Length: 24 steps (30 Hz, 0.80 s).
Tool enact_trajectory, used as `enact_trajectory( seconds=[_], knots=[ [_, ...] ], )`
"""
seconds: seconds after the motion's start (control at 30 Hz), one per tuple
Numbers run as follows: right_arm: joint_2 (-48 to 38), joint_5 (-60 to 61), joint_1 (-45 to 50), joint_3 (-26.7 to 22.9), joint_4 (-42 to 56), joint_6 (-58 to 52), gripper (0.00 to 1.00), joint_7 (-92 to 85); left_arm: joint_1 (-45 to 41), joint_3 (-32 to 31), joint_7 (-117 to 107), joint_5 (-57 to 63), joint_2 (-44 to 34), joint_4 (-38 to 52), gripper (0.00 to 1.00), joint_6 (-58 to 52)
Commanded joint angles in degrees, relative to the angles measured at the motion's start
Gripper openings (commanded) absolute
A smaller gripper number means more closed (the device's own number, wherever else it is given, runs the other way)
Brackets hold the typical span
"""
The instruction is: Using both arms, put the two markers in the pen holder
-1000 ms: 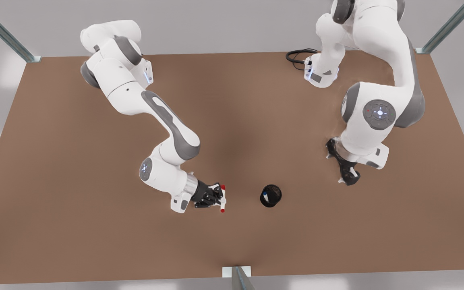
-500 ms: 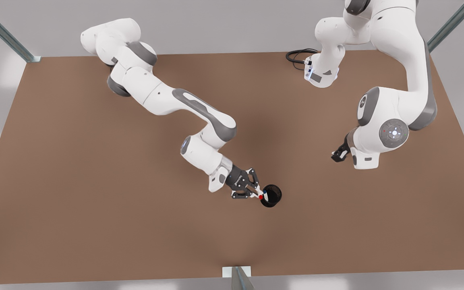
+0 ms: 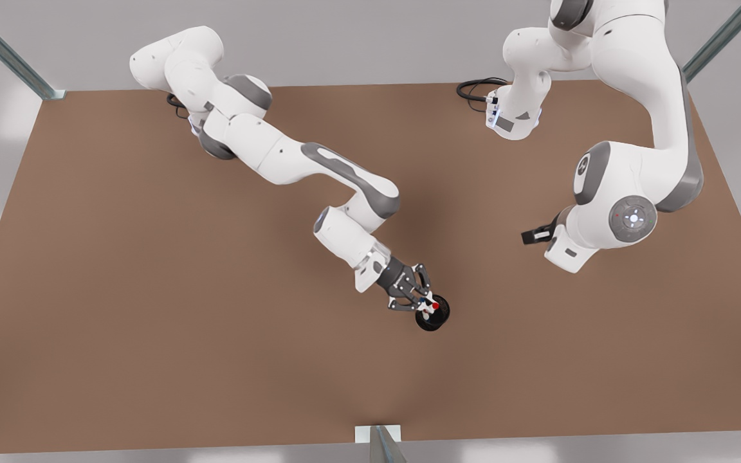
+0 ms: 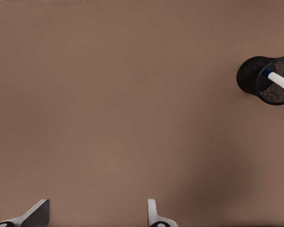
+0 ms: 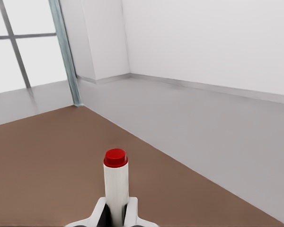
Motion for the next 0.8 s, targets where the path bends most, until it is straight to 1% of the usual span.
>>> enact_trajectory(
  seconds=[0.0,0.37,0.5,0.73,0.77],
  knots=[
    [0.7,0.0,0.4,-0.5,0.9,0.9,0.26,-9.6,0.0,0.0,24.7,0.8,0.3,0.1,1.00,-0.1],
    [4.2,0.0,2.9,-0.5,4.1,0.9,0.26,-9.5,0.0,0.0,24.7,0.8,0.6,0.4,1.00,0.0],
    [4.2,0.0,4.6,-0.5,4.7,0.9,0.26,-8.9,-0.3,0.0,24.6,0.8,1.2,1.0,1.00,0.0],
    [4.7,0.0,4.0,-0.6,4.7,0.8,0.26,-8.9,-0.4,0.0,24.6,0.9,1.6,1.6,1.00,-0.1],
    [4.7,0.0,3.9,-1.9,4.7,0.8,0.26,-8.9,-0.4,0.0,24.6,0.9,1.6,1.7,1.00,-0.1]
  ],
)
